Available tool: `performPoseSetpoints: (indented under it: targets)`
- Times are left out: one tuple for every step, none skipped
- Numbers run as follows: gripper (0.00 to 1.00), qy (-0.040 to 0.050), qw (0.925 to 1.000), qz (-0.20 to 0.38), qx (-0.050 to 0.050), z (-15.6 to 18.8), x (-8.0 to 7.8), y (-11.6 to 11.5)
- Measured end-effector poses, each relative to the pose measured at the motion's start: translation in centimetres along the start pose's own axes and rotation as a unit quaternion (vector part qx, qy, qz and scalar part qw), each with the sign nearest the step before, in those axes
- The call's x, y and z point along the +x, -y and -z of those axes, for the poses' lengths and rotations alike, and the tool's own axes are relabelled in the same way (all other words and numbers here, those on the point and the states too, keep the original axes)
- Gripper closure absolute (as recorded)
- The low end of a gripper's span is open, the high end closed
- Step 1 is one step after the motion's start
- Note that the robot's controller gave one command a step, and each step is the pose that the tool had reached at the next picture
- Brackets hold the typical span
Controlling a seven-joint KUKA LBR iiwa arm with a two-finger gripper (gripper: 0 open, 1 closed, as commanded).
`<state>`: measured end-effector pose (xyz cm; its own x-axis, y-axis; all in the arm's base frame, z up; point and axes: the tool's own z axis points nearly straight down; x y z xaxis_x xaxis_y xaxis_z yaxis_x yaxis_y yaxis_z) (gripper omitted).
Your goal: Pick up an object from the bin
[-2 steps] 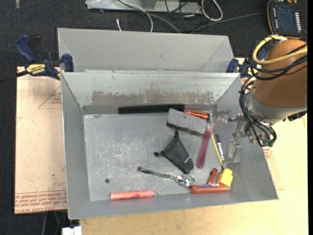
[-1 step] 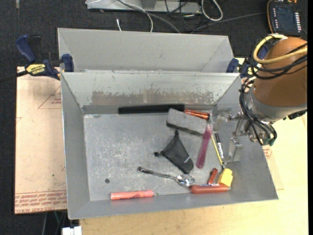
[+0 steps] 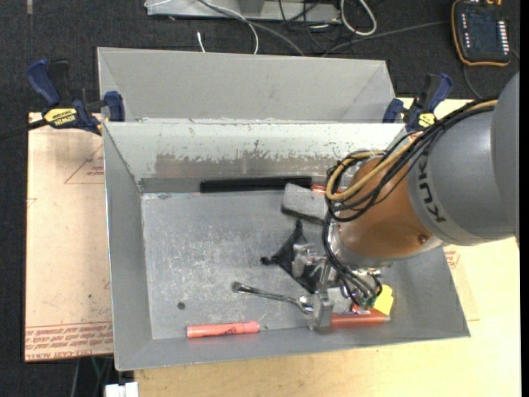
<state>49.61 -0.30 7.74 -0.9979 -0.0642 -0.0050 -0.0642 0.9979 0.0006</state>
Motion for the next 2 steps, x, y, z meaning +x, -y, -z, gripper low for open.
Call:
performPoseSetpoints:
  targets:
    - [0.0,0.0048,0.9996,-0.029,0.001,8.3,0.8,-1.5]
    - [0.0,0.0001,0.9982,0.059,-0.001,2.2,0.2,-6.6]
